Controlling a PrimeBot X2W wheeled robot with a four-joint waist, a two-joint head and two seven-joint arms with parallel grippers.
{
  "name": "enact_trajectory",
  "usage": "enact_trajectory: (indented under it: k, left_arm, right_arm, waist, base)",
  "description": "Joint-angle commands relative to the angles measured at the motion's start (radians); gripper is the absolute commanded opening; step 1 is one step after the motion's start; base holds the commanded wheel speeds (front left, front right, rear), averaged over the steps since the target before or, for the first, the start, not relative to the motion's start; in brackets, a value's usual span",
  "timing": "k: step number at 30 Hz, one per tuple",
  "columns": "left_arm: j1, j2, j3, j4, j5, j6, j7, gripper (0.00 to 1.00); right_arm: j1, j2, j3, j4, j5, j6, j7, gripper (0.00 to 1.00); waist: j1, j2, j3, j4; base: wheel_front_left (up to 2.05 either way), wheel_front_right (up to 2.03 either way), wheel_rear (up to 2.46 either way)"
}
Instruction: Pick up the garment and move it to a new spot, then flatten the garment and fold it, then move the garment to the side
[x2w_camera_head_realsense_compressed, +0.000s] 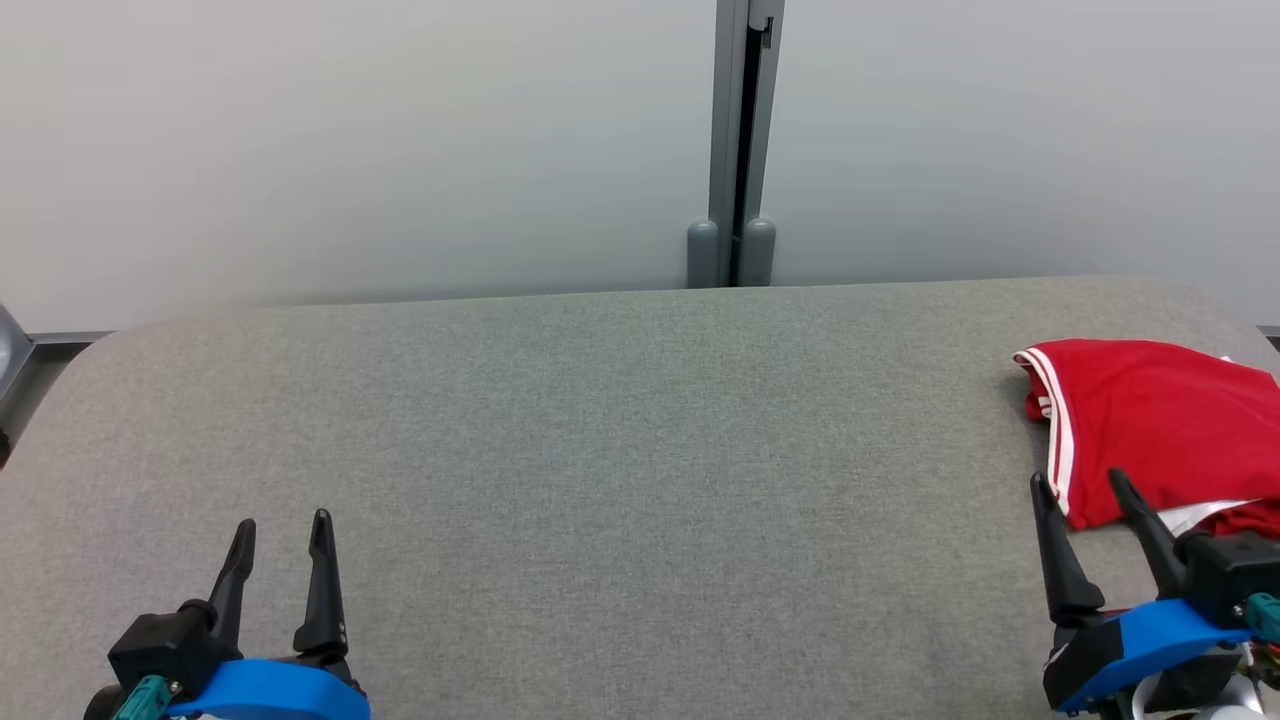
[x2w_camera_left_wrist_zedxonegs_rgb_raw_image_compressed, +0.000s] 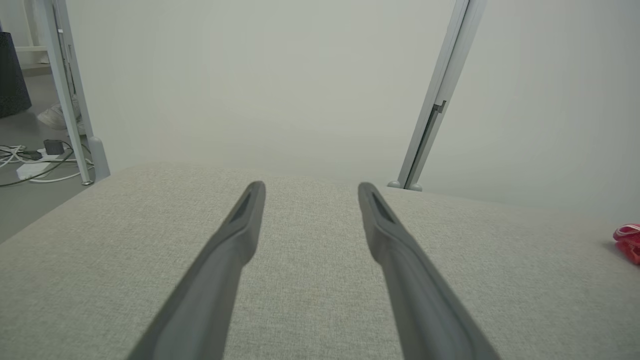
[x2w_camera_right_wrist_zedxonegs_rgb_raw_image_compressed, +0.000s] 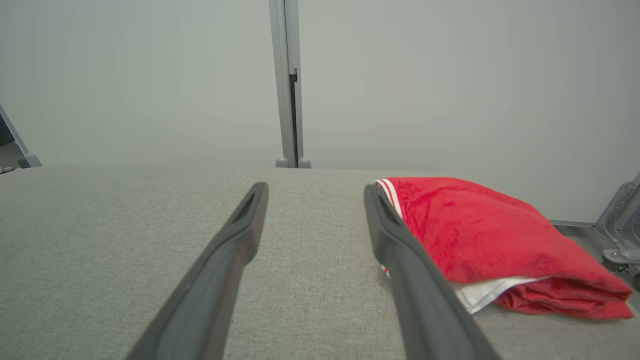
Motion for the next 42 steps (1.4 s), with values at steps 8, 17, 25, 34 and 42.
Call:
enact_trajectory:
  k: [8, 17, 25, 34, 42]
  left_arm:
    - [-0.018, -0.015, 0.002, 0.045, 0.002, -0.020, -0.005, 1.00]
    - [-0.034, -0.020, 0.007, 0.072, 0.011, -0.035, -0.006, 1.00]
    - [-0.036, -0.028, 0.015, 0.082, 0.020, -0.047, -0.006, 1.00]
    - [-0.032, -0.036, 0.024, 0.099, 0.024, -0.063, -0.006, 1.00]
    - [0.002, -0.061, 0.026, 0.127, -0.015, -0.066, 0.017, 0.00]
  right_arm:
    - [0.028, 0.021, 0.003, 0.073, -0.025, 0.000, -0.057, 1.00]
    - [-0.016, 0.022, 0.026, 0.162, -0.006, 0.000, -0.110, 1.00]
    - [-0.031, 0.023, 0.030, 0.185, -0.015, 0.000, -0.123, 1.00]
    - [-0.036, 0.016, 0.036, 0.197, -0.011, 0.000, -0.126, 1.00]
    - [-0.015, 0.026, 0.025, 0.238, 0.024, 0.000, -0.105, 0.00]
  waist:
    - [0.0001, 0.0000, 0.001, 0.001]
    - [0.0001, 0.0000, 0.014, -0.002]
    - [0.0001, 0.0000, 0.018, -0.003]
    - [0.0001, 0.0000, 0.017, -0.004]
    - [0.0002, 0.0000, 0.017, -0.003]
  base:
    - [0.00, 0.00, 0.00]
    - [0.00, 0.00, 0.00]
    - [0.00, 0.00, 0.00]
    - [0.00, 0.00, 0.00]
    - [0.00, 0.00, 0.00]
